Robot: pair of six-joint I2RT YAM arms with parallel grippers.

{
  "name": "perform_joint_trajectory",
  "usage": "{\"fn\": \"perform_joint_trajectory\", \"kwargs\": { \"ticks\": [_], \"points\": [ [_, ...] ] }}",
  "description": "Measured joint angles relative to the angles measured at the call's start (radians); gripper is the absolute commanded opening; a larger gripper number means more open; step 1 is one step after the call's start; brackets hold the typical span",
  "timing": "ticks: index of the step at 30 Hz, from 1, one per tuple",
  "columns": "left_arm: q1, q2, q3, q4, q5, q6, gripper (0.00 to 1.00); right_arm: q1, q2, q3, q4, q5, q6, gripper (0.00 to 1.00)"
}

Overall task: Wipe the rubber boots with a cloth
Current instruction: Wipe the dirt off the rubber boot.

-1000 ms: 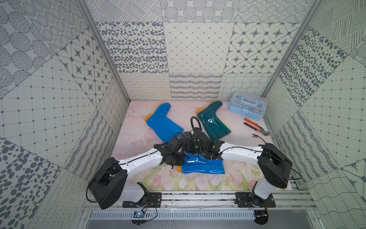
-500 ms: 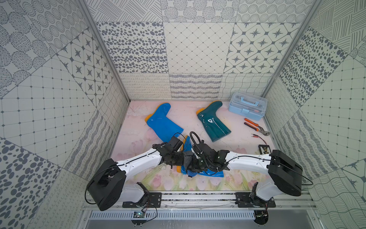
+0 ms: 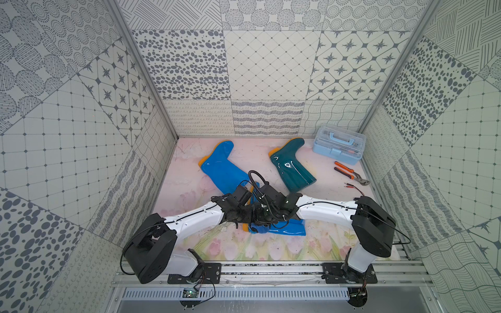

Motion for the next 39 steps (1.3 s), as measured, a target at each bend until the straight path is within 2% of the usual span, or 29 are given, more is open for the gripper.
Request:
{"fn": "perform_joint_trajectory", "kwargs": {
  "ticks": [5,10,14,18,22,25,29,31,35,37,39],
  "points": [
    [-0.002,-0.004,-0.004,0.009,-0.011,-0.002,0.00,-0.016,0.009,0.002,-0.010,0.031,-0.023,0.00],
    [-0.008,-0.005,-0.008,0.018,-0.017,0.000,0.00,-0.118,-0.009,-0.153,0.118,-0.008,-0.024,0.00],
    [-0.013,-0.018,-0.021,0.030,-0.015,-0.001,0.00,-0.217,-0.142,-0.310,0.151,-0.015,-0.041,0.00],
    [-0.019,-0.021,-0.023,0.029,-0.005,0.002,0.00,-0.304,-0.281,-0.407,0.041,0.062,-0.053,0.00],
    [-0.019,-0.013,-0.022,0.032,-0.002,0.003,0.00,-0.289,-0.288,-0.353,-0.047,0.116,-0.063,0.00],
    [-0.019,-0.007,-0.018,0.033,-0.001,0.002,0.00,-0.212,-0.196,-0.202,-0.093,0.134,-0.079,0.00],
    [-0.019,-0.001,-0.010,0.025,-0.001,0.003,0.00,-0.107,-0.035,-0.002,-0.018,0.090,-0.095,0.00],
    [-0.019,0.003,-0.004,0.018,-0.001,0.006,0.00,-0.080,0.013,0.013,0.041,0.055,-0.094,0.00],
    [-0.020,0.019,0.015,-0.003,0.000,0.013,0.00,-0.128,0.006,-0.134,0.126,-0.006,-0.080,0.00],
    [-0.021,0.026,0.022,-0.010,0.000,0.015,0.00,-0.182,-0.064,-0.239,0.159,-0.033,-0.074,0.00],
    [-0.021,0.031,0.026,-0.008,0.000,0.015,0.00,-0.257,-0.206,-0.366,0.145,-0.038,-0.073,0.00]
  ]
}}
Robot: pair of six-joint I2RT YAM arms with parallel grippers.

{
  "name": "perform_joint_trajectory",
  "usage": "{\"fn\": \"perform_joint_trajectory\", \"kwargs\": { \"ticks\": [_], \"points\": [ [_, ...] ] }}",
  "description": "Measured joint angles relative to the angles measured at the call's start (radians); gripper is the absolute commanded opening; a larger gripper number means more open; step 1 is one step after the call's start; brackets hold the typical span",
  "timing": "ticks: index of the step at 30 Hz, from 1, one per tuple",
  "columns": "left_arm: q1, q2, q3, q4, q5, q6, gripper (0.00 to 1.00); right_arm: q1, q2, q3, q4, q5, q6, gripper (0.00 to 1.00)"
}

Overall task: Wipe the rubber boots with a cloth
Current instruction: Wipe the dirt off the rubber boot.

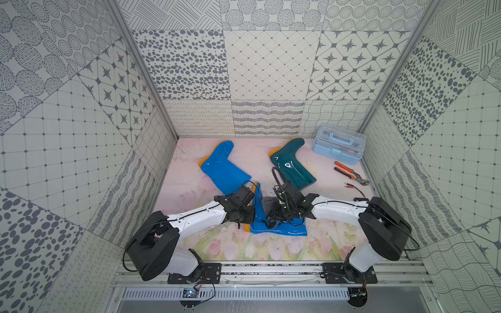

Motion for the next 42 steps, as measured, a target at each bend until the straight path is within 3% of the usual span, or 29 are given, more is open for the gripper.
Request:
{"fn": "perform_joint_trajectory", "kwargs": {
  "ticks": [5,10,14,17,20,24,28,32,36,39,42],
  "points": [
    [0.001,0.009,0.004,-0.001,0.001,-0.005,0.00,-0.152,-0.347,-0.253,-0.131,0.023,0.011,0.00],
    [0.001,0.014,0.010,-0.003,0.002,-0.006,0.00,-0.087,-0.456,-0.265,-0.210,0.046,0.040,0.00],
    [0.001,0.031,0.031,-0.029,0.002,-0.006,0.00,0.114,-0.380,-0.114,-0.291,0.102,0.053,0.00],
    [0.001,0.044,0.044,-0.032,0.003,-0.010,0.00,0.222,-0.301,-0.050,-0.165,0.074,0.073,0.00],
    [0.001,0.059,0.055,-0.028,0.003,-0.015,0.00,0.254,-0.151,-0.038,0.016,0.001,0.102,0.00],
    [-0.004,0.073,0.064,-0.023,0.001,-0.021,0.00,0.271,0.064,0.028,0.063,-0.044,0.097,0.00],
    [-0.008,0.073,0.064,-0.021,-0.001,-0.021,0.00,0.220,0.011,-0.051,0.101,-0.073,0.101,0.00],
    [-0.010,0.069,0.060,-0.017,-0.003,-0.020,0.00,0.030,-0.267,-0.236,-0.042,-0.066,0.088,0.00],
    [-0.010,0.066,0.048,-0.002,-0.002,-0.013,0.00,-0.148,-0.518,-0.308,-0.245,-0.018,0.051,0.00],
    [-0.010,0.069,0.034,0.018,0.000,-0.013,0.00,-0.168,-0.531,-0.312,-0.283,-0.020,0.038,0.00],
    [-0.010,0.071,0.029,0.024,0.001,-0.013,0.00,-0.080,-0.435,-0.233,-0.302,0.005,0.031,0.00]
  ]
}}
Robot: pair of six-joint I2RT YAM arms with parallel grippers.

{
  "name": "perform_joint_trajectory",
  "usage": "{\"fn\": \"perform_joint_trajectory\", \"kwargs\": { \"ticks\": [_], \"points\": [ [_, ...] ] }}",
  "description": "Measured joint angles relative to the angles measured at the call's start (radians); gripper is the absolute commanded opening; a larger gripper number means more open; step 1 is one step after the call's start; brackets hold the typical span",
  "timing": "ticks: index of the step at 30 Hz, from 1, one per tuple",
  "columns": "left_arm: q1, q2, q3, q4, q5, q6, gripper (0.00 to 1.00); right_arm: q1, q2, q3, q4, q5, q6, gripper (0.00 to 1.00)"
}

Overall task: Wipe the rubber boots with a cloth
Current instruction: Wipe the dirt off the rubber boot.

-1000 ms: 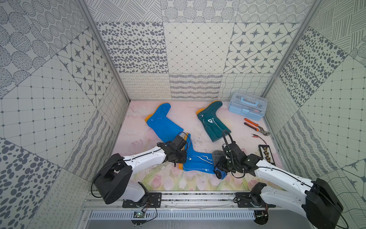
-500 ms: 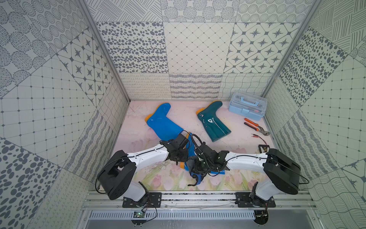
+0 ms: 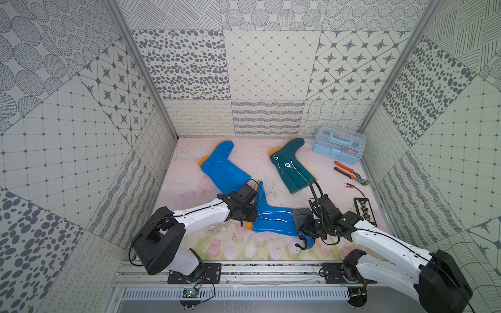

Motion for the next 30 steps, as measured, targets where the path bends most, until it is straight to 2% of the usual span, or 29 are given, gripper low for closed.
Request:
{"fn": "perform_joint_trajectory", "kwargs": {
  "ticks": [2,6,11,14,16,19,23,25,26,30],
  "points": [
    [-0.001,-0.002,-0.001,0.003,0.000,0.000,0.00,0.074,0.078,0.088,0.029,-0.003,0.000,0.00],
    [-0.002,-0.018,-0.020,0.026,-0.002,0.000,0.00,0.141,0.259,0.243,0.249,-0.076,0.014,0.00],
    [-0.003,-0.019,-0.012,0.019,-0.004,0.012,0.00,0.141,0.566,0.448,0.407,-0.137,-0.005,0.00],
    [-0.006,-0.018,0.005,-0.006,-0.008,0.024,0.00,0.100,0.674,0.470,0.422,-0.187,-0.018,0.00],
    [-0.007,-0.018,0.012,-0.017,-0.009,0.034,0.00,0.046,0.678,0.444,0.406,-0.219,-0.038,0.00],
    [-0.007,-0.019,0.013,-0.021,-0.008,0.045,0.00,-0.089,0.595,0.350,0.342,-0.233,-0.106,0.00],
    [-0.008,-0.012,0.019,-0.020,-0.003,0.059,0.00,-0.276,0.409,0.216,0.194,-0.195,-0.196,0.00],
    [-0.008,-0.005,0.026,-0.024,-0.002,0.062,0.00,-0.310,0.306,0.184,0.107,-0.179,-0.223,0.00],
    [-0.008,0.001,0.033,-0.032,-0.002,0.067,0.04,-0.311,0.252,0.185,0.060,-0.174,-0.233,0.00],
    [-0.012,0.025,0.085,-0.087,-0.006,0.092,0.54,-0.305,0.055,0.256,-0.072,-0.142,-0.257,0.00]
  ]
}}
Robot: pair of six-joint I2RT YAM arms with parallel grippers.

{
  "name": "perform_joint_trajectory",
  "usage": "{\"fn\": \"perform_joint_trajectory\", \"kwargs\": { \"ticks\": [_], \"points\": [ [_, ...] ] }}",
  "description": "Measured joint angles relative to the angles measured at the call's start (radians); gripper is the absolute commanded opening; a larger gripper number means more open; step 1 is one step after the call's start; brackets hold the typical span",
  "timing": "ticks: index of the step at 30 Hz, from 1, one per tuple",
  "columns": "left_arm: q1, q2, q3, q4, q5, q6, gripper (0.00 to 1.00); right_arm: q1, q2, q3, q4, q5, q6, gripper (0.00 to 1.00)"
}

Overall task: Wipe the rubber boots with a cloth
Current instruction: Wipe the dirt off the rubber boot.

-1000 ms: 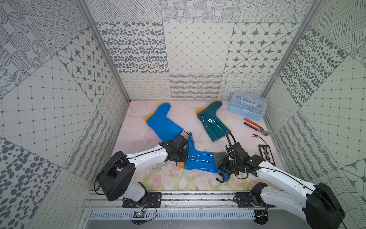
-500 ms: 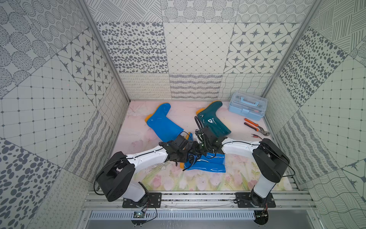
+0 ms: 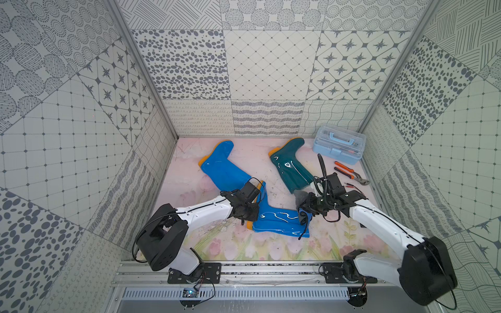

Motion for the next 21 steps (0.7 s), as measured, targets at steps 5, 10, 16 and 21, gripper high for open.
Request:
{"fn": "perform_joint_trajectory", "kwargs": {
  "ticks": [5,10,16,21],
  "points": [
    [-0.022,-0.065,0.070,-0.085,-0.020,0.061,0.75,-0.026,-0.182,0.124,-0.111,0.131,-0.045,0.00],
    [-0.029,-0.241,0.110,-0.186,-0.082,0.136,0.75,-0.105,-0.274,0.080,-0.193,0.240,-0.066,0.00],
    [-0.103,-0.385,0.105,-0.246,-0.143,0.242,0.74,-0.243,-0.300,-0.084,-0.222,0.248,-0.065,0.00],
    [-0.309,-0.242,0.136,-0.234,-0.198,0.369,0.76,-0.404,-0.298,-0.158,-0.190,0.177,-0.066,0.00]
  ]
}}
